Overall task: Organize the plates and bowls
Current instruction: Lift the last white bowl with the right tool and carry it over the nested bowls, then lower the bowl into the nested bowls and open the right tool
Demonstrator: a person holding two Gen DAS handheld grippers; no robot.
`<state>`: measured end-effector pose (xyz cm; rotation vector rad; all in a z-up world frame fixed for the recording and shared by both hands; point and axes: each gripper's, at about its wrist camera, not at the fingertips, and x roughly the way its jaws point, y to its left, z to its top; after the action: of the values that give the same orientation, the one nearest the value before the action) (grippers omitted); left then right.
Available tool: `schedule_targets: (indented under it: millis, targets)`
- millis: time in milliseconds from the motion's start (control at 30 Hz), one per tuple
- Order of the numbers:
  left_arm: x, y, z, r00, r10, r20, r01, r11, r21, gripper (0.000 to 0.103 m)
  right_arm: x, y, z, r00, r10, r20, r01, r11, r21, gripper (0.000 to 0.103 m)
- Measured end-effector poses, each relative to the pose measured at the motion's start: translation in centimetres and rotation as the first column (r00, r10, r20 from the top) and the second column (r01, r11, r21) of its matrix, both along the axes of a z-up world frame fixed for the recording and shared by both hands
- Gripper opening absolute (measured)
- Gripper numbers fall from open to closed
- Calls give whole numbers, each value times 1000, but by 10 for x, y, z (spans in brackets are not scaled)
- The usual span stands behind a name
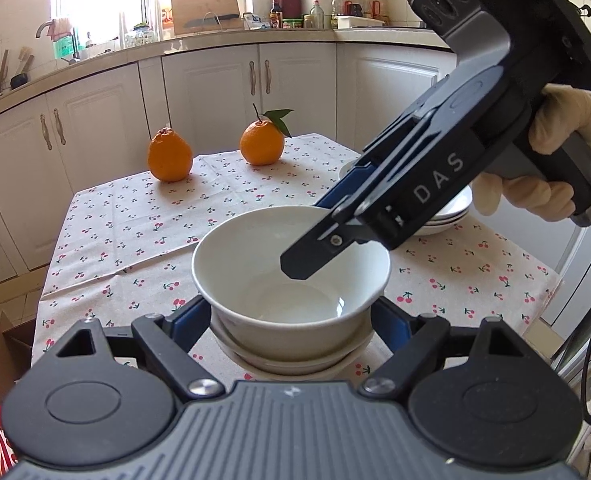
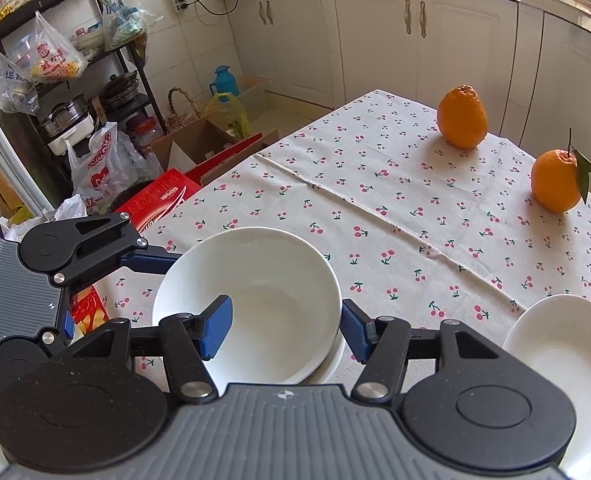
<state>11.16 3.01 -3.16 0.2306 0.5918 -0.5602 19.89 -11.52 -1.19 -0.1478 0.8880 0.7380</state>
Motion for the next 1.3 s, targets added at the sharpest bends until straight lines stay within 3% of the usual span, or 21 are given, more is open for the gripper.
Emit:
schedule_targets:
  millis: [300, 433, 633, 1067, 1300]
  targets:
    - [-1, 2, 0, 1000, -8, 0, 8, 1000, -12, 93, 0, -1, -1, 1000, -7, 10, 7, 1000, -4, 67]
    - [-2, 4, 2, 1000, -13, 12, 13, 1000, -17, 98, -3, 0, 1, 999, -9, 31, 10, 1000, -13, 88]
    - [-5, 9, 0, 1000, -17, 8, 17, 1000, -19, 99, -10, 4, 3, 998, -4, 70, 6, 1000, -28, 101]
    - [-12, 26, 4, 998, -30, 48, 29, 1000, 7, 99, -27, 4, 6, 993, -16, 118, 22, 999, -49, 103]
    - [-18, 35, 7, 998, -38, 54, 37, 999, 6, 99, -52, 0, 11, 980, -18, 199, 32, 997, -67, 103]
